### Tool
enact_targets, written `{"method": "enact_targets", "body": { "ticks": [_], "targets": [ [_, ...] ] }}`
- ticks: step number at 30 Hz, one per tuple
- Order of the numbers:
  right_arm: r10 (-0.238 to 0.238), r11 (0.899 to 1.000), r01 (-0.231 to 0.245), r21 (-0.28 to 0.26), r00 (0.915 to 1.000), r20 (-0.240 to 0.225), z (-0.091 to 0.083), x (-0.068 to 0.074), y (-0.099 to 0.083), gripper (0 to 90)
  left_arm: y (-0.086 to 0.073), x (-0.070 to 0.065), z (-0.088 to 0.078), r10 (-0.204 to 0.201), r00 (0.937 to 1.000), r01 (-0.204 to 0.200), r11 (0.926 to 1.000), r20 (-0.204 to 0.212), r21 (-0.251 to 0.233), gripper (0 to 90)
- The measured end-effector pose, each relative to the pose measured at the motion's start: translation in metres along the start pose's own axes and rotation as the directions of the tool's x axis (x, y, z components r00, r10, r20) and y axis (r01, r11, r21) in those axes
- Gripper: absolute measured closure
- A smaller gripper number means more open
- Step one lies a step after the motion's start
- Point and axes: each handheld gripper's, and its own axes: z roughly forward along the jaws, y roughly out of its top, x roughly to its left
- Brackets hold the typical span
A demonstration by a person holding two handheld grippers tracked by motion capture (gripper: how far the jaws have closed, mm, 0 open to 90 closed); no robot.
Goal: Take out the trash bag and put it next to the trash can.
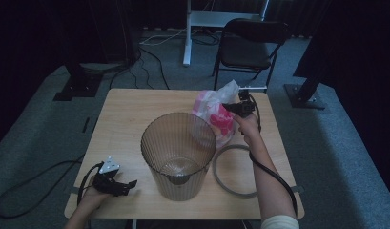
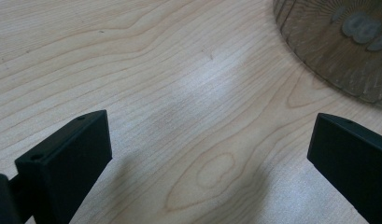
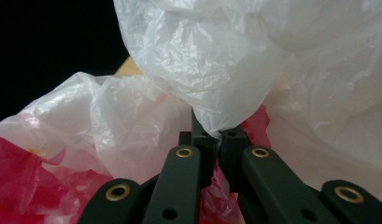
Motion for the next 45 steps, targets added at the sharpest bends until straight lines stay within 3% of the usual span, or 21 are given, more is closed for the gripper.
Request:
{"method": "enact_targets", "body": {
  "ticks": [4, 10, 15, 24, 28, 34, 45],
  "targets": [
    [-0.007, 1.000, 0.007, 0.026, 0.9997, 0.022, 0.004, -0.001, -0.004, 85.2, 0.000, 0.001, 0.000, -0.007, 1.0000, 0.007, 1.0000, 0.001, -0.001, 0.0],
    [0.000, 1.000, 0.000, 0.014, 0.9995, 0.032, 0.001, 0.002, -0.002, 61.0, 0.000, 0.001, 0.000, -0.006, 1.0000, 0.006, 1.0000, 0.001, 0.001, 0.0],
    [0.005, 1.000, -0.005, -0.004, 0.9979, 0.065, -0.010, 0.009, 0.002, 46.8, 0.000, 0.001, 0.000, -0.009, 1.0000, 0.009, 1.0000, 0.001, -0.001, 0.0],
    [-0.001, 0.999, 0.003, -0.053, 0.9997, 0.025, -0.033, 0.014, 0.002, 28.5, 0.000, 0.001, 0.000, -0.010, 1.0000, 0.010, 0.9999, -0.001, 0.002, 0.0],
    [-0.021, 0.998, 0.023, -0.053, 0.9993, 0.032, -0.039, 0.017, 0.002, 19.9, 0.000, 0.001, 0.000, -0.013, 0.9999, 0.013, 0.9999, 0.000, 0.001, 0.0],
    [-0.026, 0.997, 0.028, -0.069, 0.9993, 0.029, -0.045, 0.020, 0.000, 13.1, 0.000, 0.001, 0.000, -0.016, 0.9999, 0.016, 0.9999, 0.000, 0.000, 0.0],
    [-0.042, 0.994, 0.046, -0.100, 0.9983, 0.040, -0.059, 0.022, -0.002, 12.8, -0.001, 0.001, 0.000, -0.018, 0.9998, 0.018, 0.9998, 0.004, 0.000, 0.0]
  ]
}}
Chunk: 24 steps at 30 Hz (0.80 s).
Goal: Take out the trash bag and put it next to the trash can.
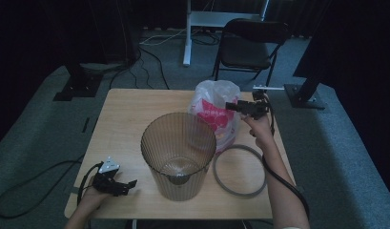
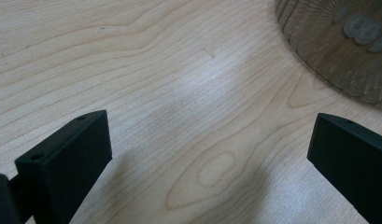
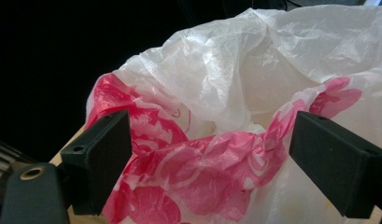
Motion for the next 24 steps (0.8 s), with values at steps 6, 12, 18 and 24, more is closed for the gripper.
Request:
{"method": "enact_targets", "body": {
  "ticks": [6, 12, 18, 24],
  "targets": [
    [0.008, 1.000, -0.008, -0.011, 1.0000, -0.006, -0.007, -0.003, -0.003, 12.9, 0.000, 0.000, 0.000, 0.001, 1.0000, -0.001, 1.0000, 0.000, 0.004, 0.0],
    [0.005, 1.000, -0.005, -0.015, 1.0000, 0.001, -0.015, -0.006, -0.008, 12.9, 0.000, 0.000, 0.001, 0.000, 1.0000, 0.000, 1.0000, 0.000, 0.007, 0.0],
    [0.008, 0.999, -0.008, -0.037, 1.0000, 0.002, -0.027, -0.008, -0.015, 13.0, -0.001, -0.001, 0.001, 0.002, 1.0000, -0.002, 0.9999, 0.003, 0.013, 0.0],
    [0.005, 0.999, -0.004, -0.050, 0.9997, 0.023, -0.040, -0.011, -0.023, 13.4, 0.000, -0.001, 0.001, 0.001, 1.0000, -0.002, 0.9998, 0.003, 0.018, 0.0]
  ]
}}
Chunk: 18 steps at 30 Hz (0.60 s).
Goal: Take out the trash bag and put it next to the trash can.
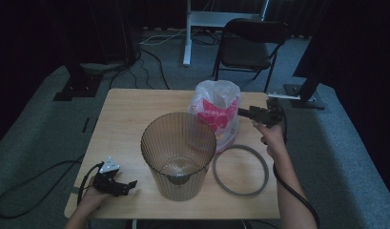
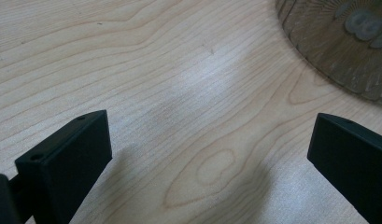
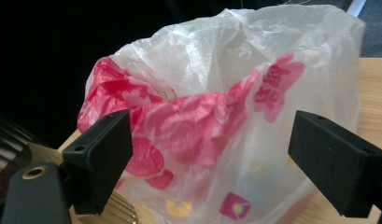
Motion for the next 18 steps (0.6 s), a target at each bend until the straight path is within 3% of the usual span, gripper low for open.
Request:
{"method": "enact_targets", "body": {
  "ticks": [6, 18],
  "targets": [
    [-0.008, 1.000, 0.009, -0.010, 0.9998, 0.016, -0.012, -0.002, -0.008, 13.4, 0.000, 0.000, 0.000, -0.001, 1.0000, 0.001, 1.0000, 0.003, -0.001, 0.0],
    [-0.024, 1.000, 0.024, -0.004, 0.9987, 0.045, -0.021, -0.002, -0.025, 13.7, 0.000, 0.000, 0.000, 0.000, 0.9999, 0.000, 1.0000, 0.011, 0.005, 0.0]
  ]
}}
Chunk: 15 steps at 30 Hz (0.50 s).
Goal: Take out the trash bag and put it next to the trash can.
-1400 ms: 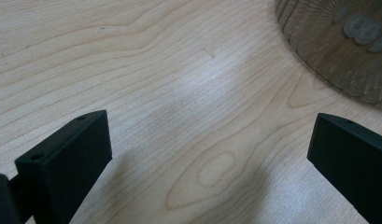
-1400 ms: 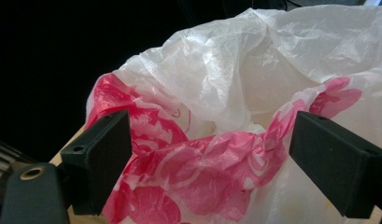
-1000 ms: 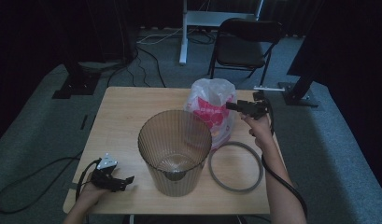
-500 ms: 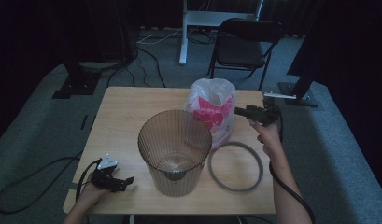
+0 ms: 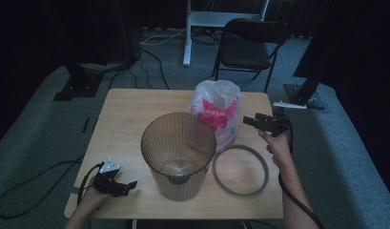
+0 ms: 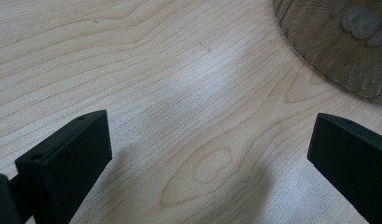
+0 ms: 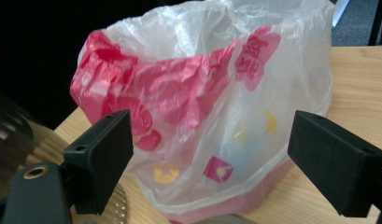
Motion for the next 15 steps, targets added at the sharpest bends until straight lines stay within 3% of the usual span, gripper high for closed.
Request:
{"method": "enact_targets", "body": {
  "ticks": [12, 15],
  "targets": [
    [-0.015, 1.000, 0.015, 0.015, 0.9998, 0.010, -0.014, -0.003, -0.021, 13.7, -0.001, 0.001, -0.002, -0.018, 0.9998, 0.017, 0.9997, 0.004, 0.018, 0.0],
    [-0.014, 1.000, 0.013, 0.019, 0.9997, 0.022, -0.018, -0.005, -0.028, 13.7, -0.002, 0.000, -0.002, -0.006, 1.0000, 0.006, 0.9997, 0.004, 0.022, 0.0]
  ]
}}
